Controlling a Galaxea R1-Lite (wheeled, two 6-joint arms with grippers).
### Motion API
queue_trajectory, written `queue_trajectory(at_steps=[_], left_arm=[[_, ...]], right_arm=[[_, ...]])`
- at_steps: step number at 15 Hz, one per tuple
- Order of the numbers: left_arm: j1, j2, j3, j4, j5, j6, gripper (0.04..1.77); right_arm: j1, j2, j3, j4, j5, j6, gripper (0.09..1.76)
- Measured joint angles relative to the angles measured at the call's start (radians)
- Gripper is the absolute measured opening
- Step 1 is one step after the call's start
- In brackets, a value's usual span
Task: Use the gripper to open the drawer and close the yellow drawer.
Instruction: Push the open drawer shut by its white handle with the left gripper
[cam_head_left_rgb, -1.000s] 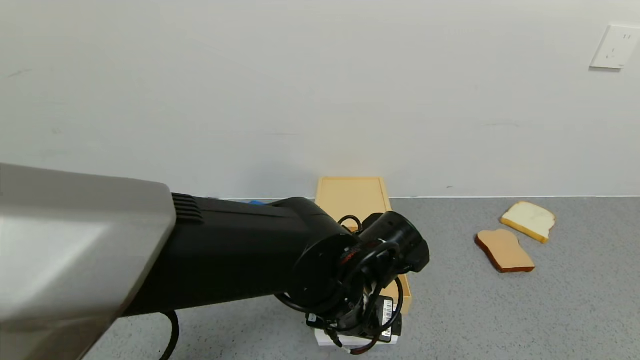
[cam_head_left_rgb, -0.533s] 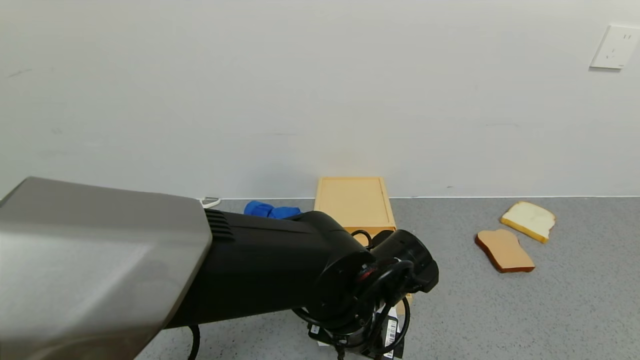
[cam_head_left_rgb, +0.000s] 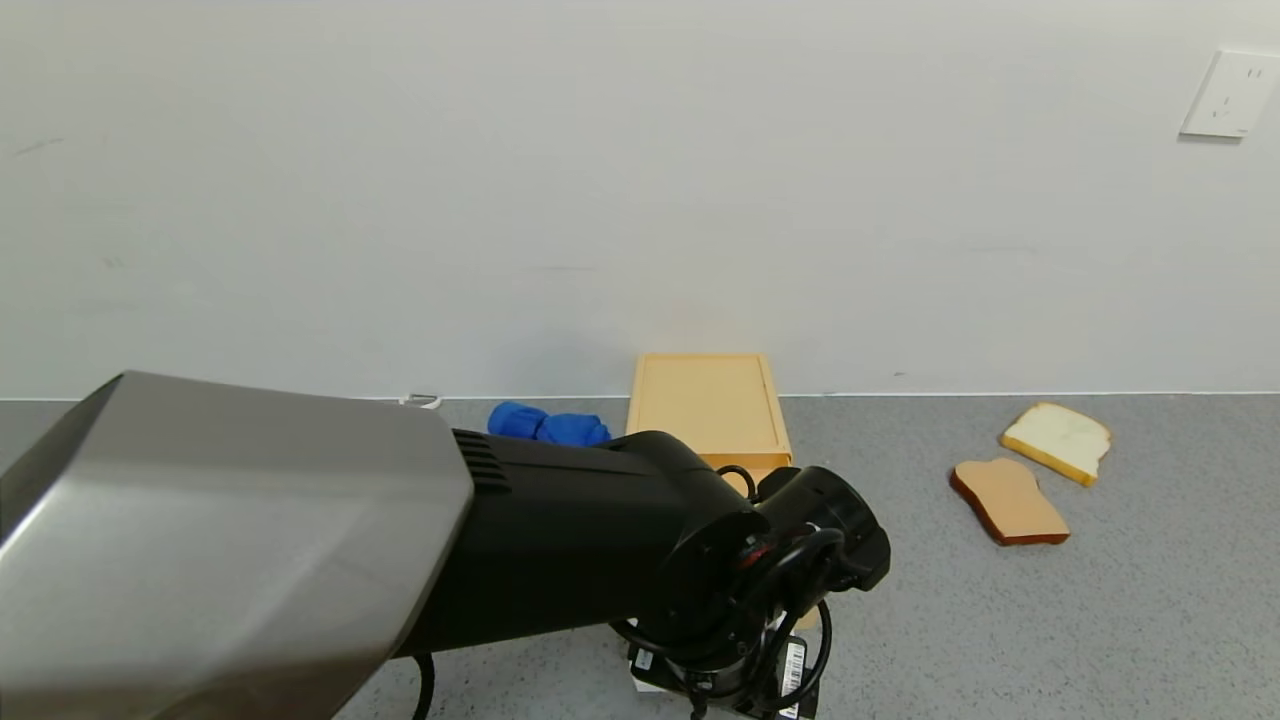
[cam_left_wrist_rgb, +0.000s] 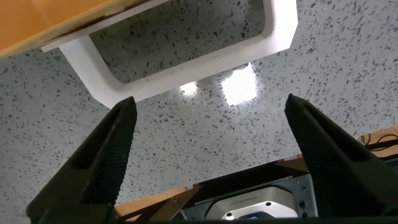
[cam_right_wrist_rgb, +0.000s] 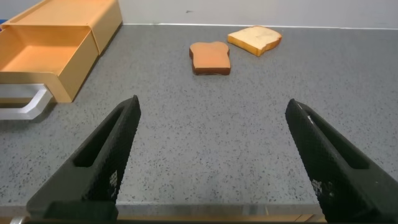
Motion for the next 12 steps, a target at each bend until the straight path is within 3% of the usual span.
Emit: queue_trajectory(at_steps=[8,12], left_arm=[[0.003,0.041,-0.026,-0.006,0.029,-0.009,1.72],[-0.002,0.056,-0.02,-0.01,0.087,-0.054,1.72]], right_arm=[[0.0,0.0,0.0,0.0,0.0,0.0,1.71],[0.0,0.0,0.0,0.0,0.0,0.0,1.71]])
